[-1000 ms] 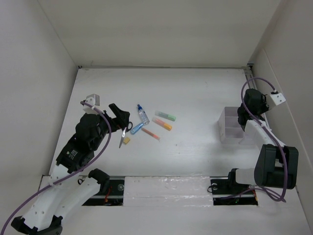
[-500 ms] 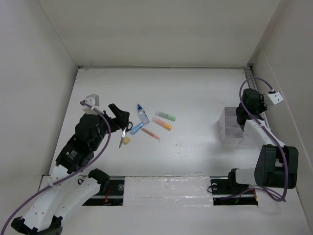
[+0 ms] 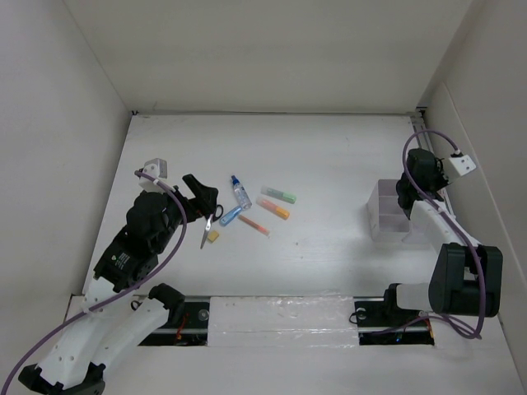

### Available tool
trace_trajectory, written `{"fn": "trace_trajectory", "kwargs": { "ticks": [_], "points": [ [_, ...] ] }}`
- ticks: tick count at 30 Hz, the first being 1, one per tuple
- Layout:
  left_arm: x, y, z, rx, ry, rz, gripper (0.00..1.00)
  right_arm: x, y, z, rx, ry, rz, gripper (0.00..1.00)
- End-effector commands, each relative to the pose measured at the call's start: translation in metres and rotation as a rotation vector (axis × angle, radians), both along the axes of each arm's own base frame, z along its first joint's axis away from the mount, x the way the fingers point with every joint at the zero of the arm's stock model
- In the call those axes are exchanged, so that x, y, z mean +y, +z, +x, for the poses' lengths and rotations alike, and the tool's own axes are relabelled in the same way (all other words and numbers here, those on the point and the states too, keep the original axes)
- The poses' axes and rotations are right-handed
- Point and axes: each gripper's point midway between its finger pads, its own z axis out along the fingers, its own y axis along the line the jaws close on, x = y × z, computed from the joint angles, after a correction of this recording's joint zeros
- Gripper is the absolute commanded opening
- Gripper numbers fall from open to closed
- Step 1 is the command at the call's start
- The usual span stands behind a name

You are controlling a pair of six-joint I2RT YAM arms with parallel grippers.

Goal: Sort the stationery into containers
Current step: Place the stationery into the container

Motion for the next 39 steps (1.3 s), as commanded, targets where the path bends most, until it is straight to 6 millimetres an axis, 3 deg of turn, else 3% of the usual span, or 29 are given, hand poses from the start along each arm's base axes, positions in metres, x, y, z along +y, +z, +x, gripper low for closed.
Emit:
{"fn": "trace_trajectory", "kwargs": {
  "ticks": [1,12,17,21,24,27,30,31,33,34,35,37,38,39],
  "points": [
    [0.002,0.008,0.001,-0.031,0.006,-0.003,1.0,0.0,0.02,0.005,-0.056,-0.021,-0.008,0.21],
    [0.002,0.008,0.001,-0.031,0.006,-0.003,1.0,0.001,0.02,0.0,-0.062,-0.041,-0.01,0.23],
    [0.002,0.008,0.001,-0.031,0.006,-0.003,1.0,0.001,0.018,-0.001,-0.052,-0.041,-0.01,0.3],
    [0.002,0.008,0.001,-0.031,0.006,-0.003,1.0,0.001,0.018,-0.001,-0.06,-0.043,-0.006,0.3],
    [0.002,0.008,0.001,-0.031,0.006,-0.003,1.0,0.004,0.018,0.001,-0.06,-0.034,-0.005,0.3],
    [0.002,0.008,0.001,-0.031,0.006,-0.003,1.0,0.02,0.028,0.005,-0.075,0.028,-0.009,0.32],
    [0.005,0.008,0.003,-0.032,0.027,-0.006,1.0,0.06,0.051,0.017,-0.075,0.186,-0.055,0.36],
    [0.008,0.006,0.003,-0.026,0.042,0.003,1.0,0.091,0.059,0.031,-0.1,0.328,-0.048,0.37],
    [0.014,0.008,0.003,-0.023,0.08,-0.004,1.0,0.123,0.063,0.041,-0.068,0.506,-0.065,0.39],
    [0.016,-0.001,0.006,0.016,0.109,0.003,1.0,0.141,0.065,0.047,-0.066,0.596,-0.052,0.42],
    [0.023,-0.005,0.008,0.029,0.157,0.015,1.0,0.178,0.069,0.053,-0.063,0.759,-0.031,0.44],
    [0.026,-0.009,0.013,0.062,0.197,0.028,1.0,0.218,0.07,0.054,-0.025,0.932,-0.052,0.52],
    [0.032,-0.016,0.013,0.086,0.233,0.047,1.0,0.254,0.065,0.044,0.017,1.057,-0.046,0.55],
    [0.034,-0.016,0.015,0.094,0.258,0.036,1.0,0.274,0.07,0.043,0.025,1.128,-0.06,0.61]
  ]
}}
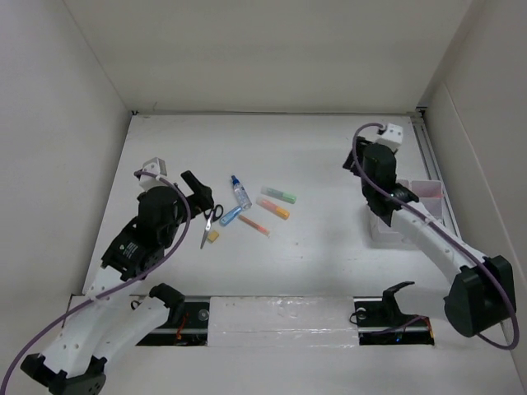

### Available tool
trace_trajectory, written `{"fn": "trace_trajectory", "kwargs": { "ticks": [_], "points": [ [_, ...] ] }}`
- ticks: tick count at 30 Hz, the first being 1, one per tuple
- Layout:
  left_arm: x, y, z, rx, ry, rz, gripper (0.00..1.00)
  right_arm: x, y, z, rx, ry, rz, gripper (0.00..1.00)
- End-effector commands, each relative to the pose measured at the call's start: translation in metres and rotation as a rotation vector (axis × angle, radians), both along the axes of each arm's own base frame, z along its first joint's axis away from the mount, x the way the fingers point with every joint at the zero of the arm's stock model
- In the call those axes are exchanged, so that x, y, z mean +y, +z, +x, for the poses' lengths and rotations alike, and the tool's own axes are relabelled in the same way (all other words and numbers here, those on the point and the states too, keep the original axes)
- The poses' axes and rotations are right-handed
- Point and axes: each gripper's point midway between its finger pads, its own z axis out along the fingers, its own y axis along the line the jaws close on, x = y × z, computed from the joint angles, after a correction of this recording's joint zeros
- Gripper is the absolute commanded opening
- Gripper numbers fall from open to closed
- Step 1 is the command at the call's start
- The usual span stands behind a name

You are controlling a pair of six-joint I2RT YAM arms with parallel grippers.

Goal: Sort the stationery into containers
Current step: Grab a piece of stationery with the right arm

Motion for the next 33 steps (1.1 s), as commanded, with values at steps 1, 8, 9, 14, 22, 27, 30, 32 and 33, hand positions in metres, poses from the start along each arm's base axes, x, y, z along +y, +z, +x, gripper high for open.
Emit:
{"fn": "trace_trajectory", "kwargs": {
  "ticks": [1,8,9,14,22,27,30,32,33],
  "points": [
    [0.018,0.002,0.006,0.029,0.14,0.005,1.0,0.093,0.019,-0.007,0.026,0.389,-0.055,0.67],
    [0.019,0.001,0.008,0.034,0.162,-0.002,1.0,0.253,-0.025,-0.051,0.174,0.856,-0.089,0.65],
    [0.018,0.0,0.008,0.036,0.153,-0.006,1.0,0.269,-0.032,-0.056,0.191,0.89,-0.099,0.54],
    [0.032,0.008,0.004,-0.001,0.22,-0.013,1.0,0.347,-0.069,-0.077,0.265,1.045,-0.16,0.5],
    [0.038,0.01,0.0,-0.007,0.248,-0.027,1.0,0.387,-0.124,-0.092,0.379,1.185,-0.236,0.49],
    [0.036,0.009,-0.001,-0.004,0.235,-0.021,1.0,0.384,-0.153,-0.091,0.437,1.176,-0.273,0.49],
    [0.033,0.007,0.0,0.0,0.213,-0.016,1.0,0.387,-0.165,-0.088,0.446,1.191,-0.311,0.49],
    [0.03,0.009,0.001,-0.007,0.195,-0.019,1.0,0.389,-0.167,-0.087,0.446,1.206,-0.318,0.49],
    [0.027,0.011,0.002,-0.012,0.184,-0.029,1.0,0.387,-0.176,-0.086,0.462,1.194,-0.331,0.48]
  ]
}}
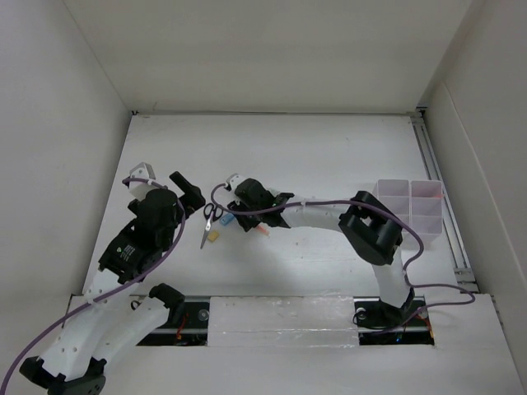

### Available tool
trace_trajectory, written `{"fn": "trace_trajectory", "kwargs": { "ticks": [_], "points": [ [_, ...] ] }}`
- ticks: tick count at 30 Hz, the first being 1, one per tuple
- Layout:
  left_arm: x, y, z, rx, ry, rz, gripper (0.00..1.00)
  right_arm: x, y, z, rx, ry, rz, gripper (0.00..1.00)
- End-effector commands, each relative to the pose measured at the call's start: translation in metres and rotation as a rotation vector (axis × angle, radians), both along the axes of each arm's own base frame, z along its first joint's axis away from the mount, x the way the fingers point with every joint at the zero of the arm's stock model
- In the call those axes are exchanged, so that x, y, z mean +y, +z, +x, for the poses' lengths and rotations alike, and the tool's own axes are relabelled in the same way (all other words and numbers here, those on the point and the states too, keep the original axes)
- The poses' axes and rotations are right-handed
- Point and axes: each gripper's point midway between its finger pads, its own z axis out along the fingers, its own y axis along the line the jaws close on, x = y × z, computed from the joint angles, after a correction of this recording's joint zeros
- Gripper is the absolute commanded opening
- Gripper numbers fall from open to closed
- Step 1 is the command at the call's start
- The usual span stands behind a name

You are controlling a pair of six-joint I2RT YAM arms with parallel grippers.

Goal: Sort the stationery into containers
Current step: Grab a piece of stationery with the right arm

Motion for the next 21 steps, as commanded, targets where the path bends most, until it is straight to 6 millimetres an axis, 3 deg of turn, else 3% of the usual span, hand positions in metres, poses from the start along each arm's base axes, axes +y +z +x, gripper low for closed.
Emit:
{"fn": "trace_trajectory", "kwargs": {
  "ticks": [1,6,8,11,16,21],
  "points": [
    [-0.006,0.015,0.003,-0.041,-0.035,-0.017,1.0,0.008,0.003,0.011,-0.039,0.011,-0.015,0.48],
    [-0.009,0.014,0.005,-0.038,-0.044,-0.02,1.0,0.006,-0.003,0.012,-0.03,0.011,-0.053,0.44],
    [-0.009,0.014,0.005,-0.037,-0.047,-0.011,1.0,-0.004,-0.016,0.009,-0.008,-0.001,-0.111,0.4],
    [-0.01,0.016,0.003,-0.043,-0.055,-0.019,1.0,-0.014,-0.025,0.003,0.024,0.008,-0.168,0.28],
    [-0.009,0.016,0.003,-0.043,-0.055,-0.019,1.0,-0.025,-0.037,-0.009,0.072,0.024,-0.208,0.18],
    [-0.009,0.018,0.002,-0.051,-0.055,-0.024,1.0,-0.026,-0.036,-0.02,0.106,0.052,-0.196,0.0]
  ]
}}
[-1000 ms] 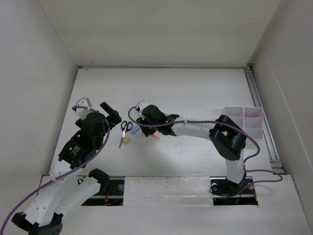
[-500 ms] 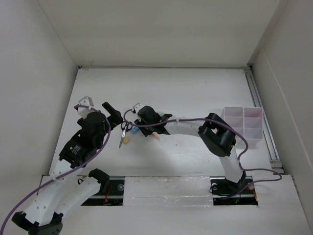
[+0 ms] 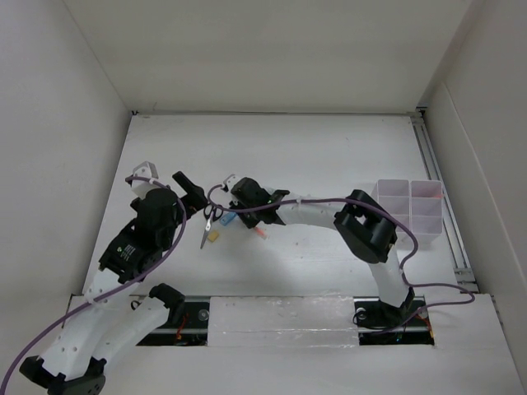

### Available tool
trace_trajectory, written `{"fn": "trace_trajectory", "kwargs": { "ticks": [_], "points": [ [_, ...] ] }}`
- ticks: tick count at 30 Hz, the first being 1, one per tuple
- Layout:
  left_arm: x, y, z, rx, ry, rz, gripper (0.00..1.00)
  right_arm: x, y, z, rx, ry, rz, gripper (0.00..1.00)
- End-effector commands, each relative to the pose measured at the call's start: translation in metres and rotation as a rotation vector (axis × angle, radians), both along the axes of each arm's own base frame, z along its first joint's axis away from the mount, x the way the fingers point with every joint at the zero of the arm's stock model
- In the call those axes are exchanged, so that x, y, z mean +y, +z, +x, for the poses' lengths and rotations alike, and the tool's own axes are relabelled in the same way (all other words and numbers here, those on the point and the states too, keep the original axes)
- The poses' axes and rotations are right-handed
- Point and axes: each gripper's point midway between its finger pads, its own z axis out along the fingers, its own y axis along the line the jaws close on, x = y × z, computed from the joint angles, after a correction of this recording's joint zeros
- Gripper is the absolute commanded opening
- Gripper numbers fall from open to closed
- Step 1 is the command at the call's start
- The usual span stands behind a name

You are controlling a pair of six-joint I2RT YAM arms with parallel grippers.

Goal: Sort the stationery into containers
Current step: Grab a piece of stationery with the right arm, then place the stationery into the container

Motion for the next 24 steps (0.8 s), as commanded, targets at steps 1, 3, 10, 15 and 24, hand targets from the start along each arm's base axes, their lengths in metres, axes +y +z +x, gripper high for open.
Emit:
{"fn": "trace_trajectory", "kwargs": {
  "ticks": [1,3,10,15,24],
  "points": [
    [0.0,0.017,0.002,-0.051,-0.004,-0.019,1.0,-0.022,-0.015,-0.025,0.091,0.035,-0.083,0.0],
    [0.0,0.017,0.002,-0.051,-0.004,-0.019,1.0,-0.021,0.005,-0.028,0.078,0.033,-0.036,0.0],
    [0.0,0.021,0.002,-0.067,-0.004,-0.029,1.0,-0.044,0.124,-0.002,-0.051,-0.134,0.262,0.0],
    [0.0,0.021,0.002,-0.067,-0.004,-0.029,1.0,-0.119,0.203,0.05,-0.255,-0.433,0.46,0.0],
    [-0.003,0.024,0.001,-0.079,-0.027,-0.028,1.0,-0.374,0.306,0.064,-0.657,-1.347,0.851,0.0]
  ]
}}
